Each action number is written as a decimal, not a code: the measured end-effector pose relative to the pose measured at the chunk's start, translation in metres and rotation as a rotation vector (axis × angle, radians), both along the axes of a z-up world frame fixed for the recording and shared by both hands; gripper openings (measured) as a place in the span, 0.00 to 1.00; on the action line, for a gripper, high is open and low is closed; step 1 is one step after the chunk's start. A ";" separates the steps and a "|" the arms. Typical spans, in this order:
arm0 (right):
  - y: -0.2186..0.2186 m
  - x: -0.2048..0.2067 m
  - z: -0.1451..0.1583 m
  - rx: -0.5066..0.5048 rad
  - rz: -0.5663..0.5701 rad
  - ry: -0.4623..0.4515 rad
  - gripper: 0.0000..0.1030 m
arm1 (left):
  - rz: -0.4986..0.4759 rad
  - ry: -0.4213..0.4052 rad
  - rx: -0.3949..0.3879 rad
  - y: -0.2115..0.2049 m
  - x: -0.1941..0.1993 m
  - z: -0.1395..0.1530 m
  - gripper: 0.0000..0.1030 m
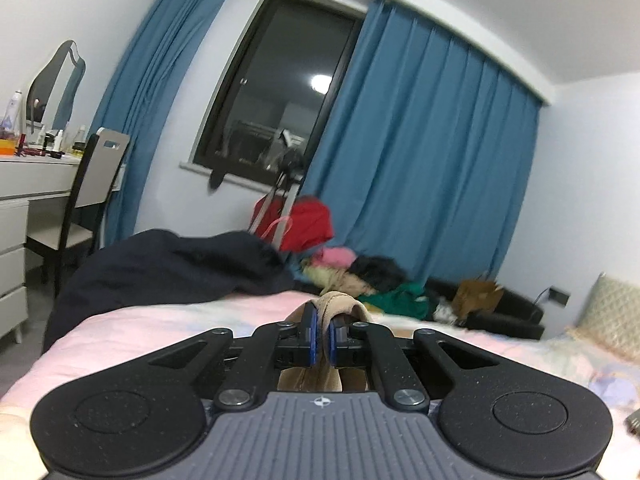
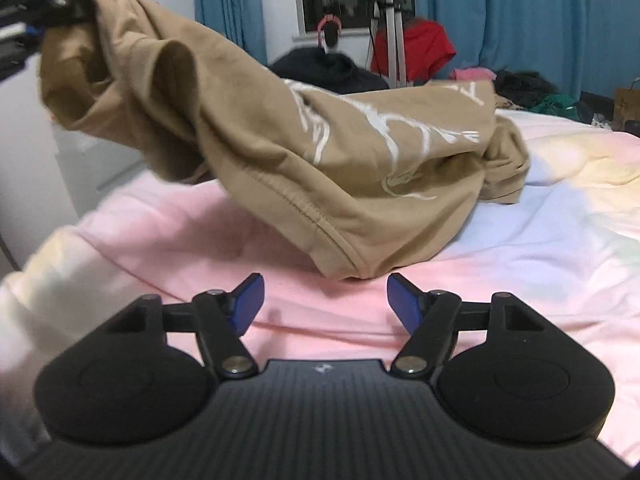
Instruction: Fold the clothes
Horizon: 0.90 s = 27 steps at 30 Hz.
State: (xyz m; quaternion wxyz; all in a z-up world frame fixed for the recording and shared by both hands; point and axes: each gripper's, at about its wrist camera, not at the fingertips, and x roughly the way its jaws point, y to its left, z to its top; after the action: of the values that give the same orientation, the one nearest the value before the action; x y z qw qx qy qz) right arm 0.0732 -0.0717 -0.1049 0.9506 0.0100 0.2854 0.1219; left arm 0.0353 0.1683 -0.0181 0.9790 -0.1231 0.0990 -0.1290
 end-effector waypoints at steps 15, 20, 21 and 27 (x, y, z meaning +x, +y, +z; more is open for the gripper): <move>-0.041 0.013 0.046 0.159 -0.228 -0.232 0.15 | 0.070 0.218 0.042 0.031 0.087 -0.038 0.06; -0.054 0.000 0.084 0.170 -0.190 -0.323 0.14 | 0.053 0.270 0.135 0.016 0.097 -0.046 0.10; -0.058 0.000 0.088 0.178 -0.182 -0.323 0.14 | 0.052 0.265 0.164 0.011 0.095 -0.046 0.13; -0.074 0.011 0.076 0.220 -0.162 -0.195 0.15 | 0.124 0.329 0.294 -0.002 0.074 -0.042 0.61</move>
State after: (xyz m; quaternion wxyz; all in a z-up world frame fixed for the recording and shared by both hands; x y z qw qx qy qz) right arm 0.0841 -0.1459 -0.0287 0.9736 0.1252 0.1750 0.0757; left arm 0.1094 0.1663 -0.0601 0.9632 -0.0043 0.2671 -0.0312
